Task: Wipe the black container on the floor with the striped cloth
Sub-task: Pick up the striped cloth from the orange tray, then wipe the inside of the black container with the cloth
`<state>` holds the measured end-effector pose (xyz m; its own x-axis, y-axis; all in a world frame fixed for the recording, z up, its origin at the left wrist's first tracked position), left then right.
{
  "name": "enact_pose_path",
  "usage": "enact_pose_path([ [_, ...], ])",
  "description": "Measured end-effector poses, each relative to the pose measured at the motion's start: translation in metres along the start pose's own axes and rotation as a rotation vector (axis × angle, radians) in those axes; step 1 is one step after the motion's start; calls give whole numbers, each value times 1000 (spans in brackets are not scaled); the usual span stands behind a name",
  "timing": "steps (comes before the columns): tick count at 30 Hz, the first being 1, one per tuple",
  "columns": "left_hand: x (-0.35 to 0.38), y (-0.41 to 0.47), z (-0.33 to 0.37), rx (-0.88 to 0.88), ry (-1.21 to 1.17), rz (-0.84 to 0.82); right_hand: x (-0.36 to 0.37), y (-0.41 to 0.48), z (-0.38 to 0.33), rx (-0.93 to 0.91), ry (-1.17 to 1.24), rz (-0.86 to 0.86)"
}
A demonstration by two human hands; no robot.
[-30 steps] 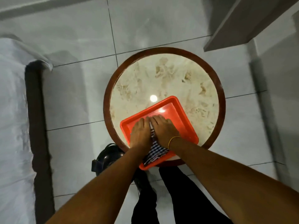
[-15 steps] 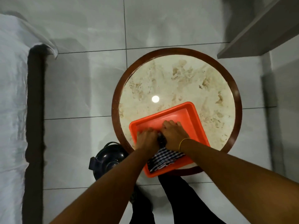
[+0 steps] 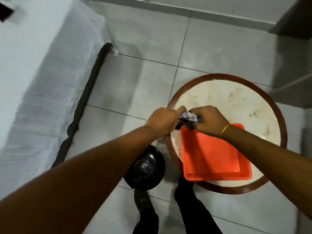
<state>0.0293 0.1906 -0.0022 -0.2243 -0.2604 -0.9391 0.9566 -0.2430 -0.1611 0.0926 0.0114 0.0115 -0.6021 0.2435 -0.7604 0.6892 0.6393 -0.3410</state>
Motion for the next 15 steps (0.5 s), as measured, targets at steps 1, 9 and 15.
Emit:
enact_pose_path([
  [1, -10, -8, -14, -14, 40, 45, 1, 11, -15, -23, -4, 36],
  [9, 56, -120, -124, -219, 140, 301, 158, 78, -95, -220, -15, 129],
  [15, 264, -229, -139, -255, 10, 224, 385, 41, -46, -241, -72, -31],
])
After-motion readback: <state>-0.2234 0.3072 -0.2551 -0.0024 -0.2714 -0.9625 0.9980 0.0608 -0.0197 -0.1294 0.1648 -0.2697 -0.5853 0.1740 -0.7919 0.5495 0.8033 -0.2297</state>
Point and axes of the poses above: each hand's wrist, its own y-axis towards the middle knuckle, its own x-axis out of the palm, z = x × y, the point moved 2 cm from there along y, towards the middle knuckle, and after that the axes turned 4 degrees about y, right-handed, at the moved point
